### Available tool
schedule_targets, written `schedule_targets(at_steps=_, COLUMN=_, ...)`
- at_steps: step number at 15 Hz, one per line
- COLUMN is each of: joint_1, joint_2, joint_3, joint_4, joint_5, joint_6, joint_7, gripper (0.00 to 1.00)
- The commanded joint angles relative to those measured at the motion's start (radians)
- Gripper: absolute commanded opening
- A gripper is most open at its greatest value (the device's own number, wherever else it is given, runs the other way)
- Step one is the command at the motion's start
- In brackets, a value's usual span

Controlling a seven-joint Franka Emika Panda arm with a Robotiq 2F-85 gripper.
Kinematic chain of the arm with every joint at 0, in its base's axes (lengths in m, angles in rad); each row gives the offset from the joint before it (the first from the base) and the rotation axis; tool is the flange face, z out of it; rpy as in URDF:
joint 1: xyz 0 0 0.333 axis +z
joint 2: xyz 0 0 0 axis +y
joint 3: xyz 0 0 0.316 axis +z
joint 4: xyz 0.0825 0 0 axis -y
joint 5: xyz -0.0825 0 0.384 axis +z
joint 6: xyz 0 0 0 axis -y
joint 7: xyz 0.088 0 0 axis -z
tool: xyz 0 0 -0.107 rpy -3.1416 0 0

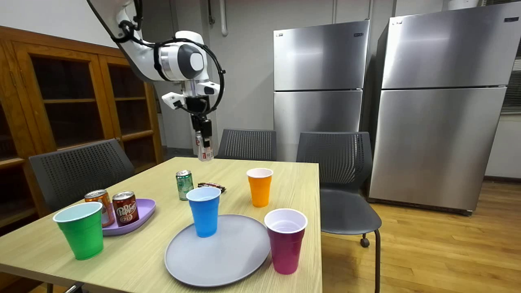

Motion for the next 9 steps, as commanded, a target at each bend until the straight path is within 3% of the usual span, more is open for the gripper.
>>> schedule_targets(at_steps=1, joint_1=0.004, joint_2=-0.115, joint_3=0.038, joint_4=-0.111, joint_5=0.0, joint_6=0.003, joint_7=-0.036, gripper=0.38)
schedule_targets(at_steps=9, joint_1=0.028, joint_2=-0.195, joint_3=0.107, joint_4=-0.192, joint_5=0.004, joint_6=-0.014, joint_7=-0.06, gripper=0.38)
